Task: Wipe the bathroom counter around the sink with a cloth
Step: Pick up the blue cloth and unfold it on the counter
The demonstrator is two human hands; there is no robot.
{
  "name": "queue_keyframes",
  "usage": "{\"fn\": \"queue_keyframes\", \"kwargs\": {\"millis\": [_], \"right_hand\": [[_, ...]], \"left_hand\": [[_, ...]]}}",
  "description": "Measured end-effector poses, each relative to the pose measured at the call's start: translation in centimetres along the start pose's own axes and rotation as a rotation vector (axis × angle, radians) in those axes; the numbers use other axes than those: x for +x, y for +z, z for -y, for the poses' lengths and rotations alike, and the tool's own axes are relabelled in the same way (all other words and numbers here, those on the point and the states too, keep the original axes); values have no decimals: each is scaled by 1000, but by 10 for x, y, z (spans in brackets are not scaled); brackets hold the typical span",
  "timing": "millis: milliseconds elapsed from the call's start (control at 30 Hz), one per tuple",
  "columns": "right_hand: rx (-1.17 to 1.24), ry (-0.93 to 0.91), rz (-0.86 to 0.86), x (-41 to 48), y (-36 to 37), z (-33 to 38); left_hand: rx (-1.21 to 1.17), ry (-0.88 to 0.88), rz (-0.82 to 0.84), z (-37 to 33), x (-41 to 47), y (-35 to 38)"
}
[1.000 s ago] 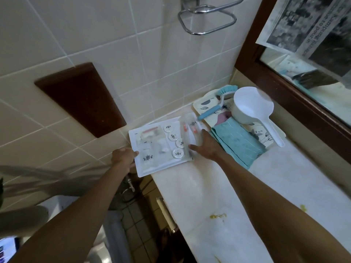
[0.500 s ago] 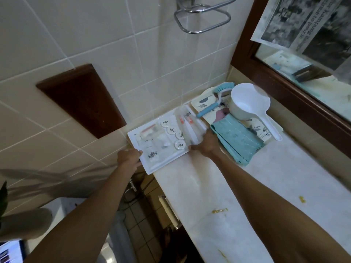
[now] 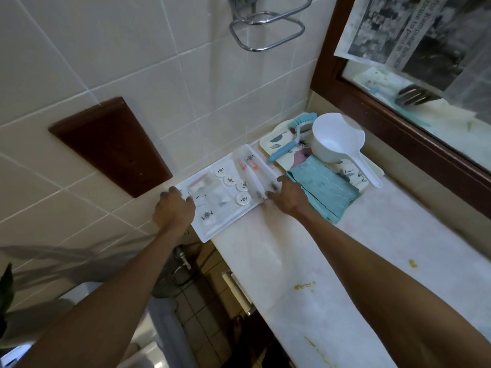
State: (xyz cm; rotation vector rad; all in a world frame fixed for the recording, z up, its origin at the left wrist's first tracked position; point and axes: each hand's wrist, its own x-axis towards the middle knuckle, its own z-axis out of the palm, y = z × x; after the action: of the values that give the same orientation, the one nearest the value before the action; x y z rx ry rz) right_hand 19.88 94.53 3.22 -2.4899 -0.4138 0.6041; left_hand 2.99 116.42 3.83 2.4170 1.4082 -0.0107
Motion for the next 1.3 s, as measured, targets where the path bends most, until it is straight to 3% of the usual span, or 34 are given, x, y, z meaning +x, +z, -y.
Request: {"fn": "queue_keyframes", "kwargs": {"millis": [67, 233, 500, 667, 833, 1167, 1300], "right_hand": [[-81, -28, -51, -6, -14, -4], [-221, -6, -221, -13, -47, -43], [-307, 47, -168, -18, -52, -113], [-442, -11, -167, -16, -40, -126], [-438, -34, -232, -15, -31, -130], [-49, 45, -325, -27, -72, -123], [103, -12, -407, -43, -111, -116]], "left_hand": [[-64, 153, -48, -24, -2, -4], [-318, 664, 33, -100, -20, 13], [-62, 1180, 268, -198, -29, 79], [240, 1292, 330, -229, -23, 105], [364, 1375, 304, -232, -15, 114], [122, 1307, 360, -253, -8, 90], [-37, 1266, 371, -270, -21, 57]]}}
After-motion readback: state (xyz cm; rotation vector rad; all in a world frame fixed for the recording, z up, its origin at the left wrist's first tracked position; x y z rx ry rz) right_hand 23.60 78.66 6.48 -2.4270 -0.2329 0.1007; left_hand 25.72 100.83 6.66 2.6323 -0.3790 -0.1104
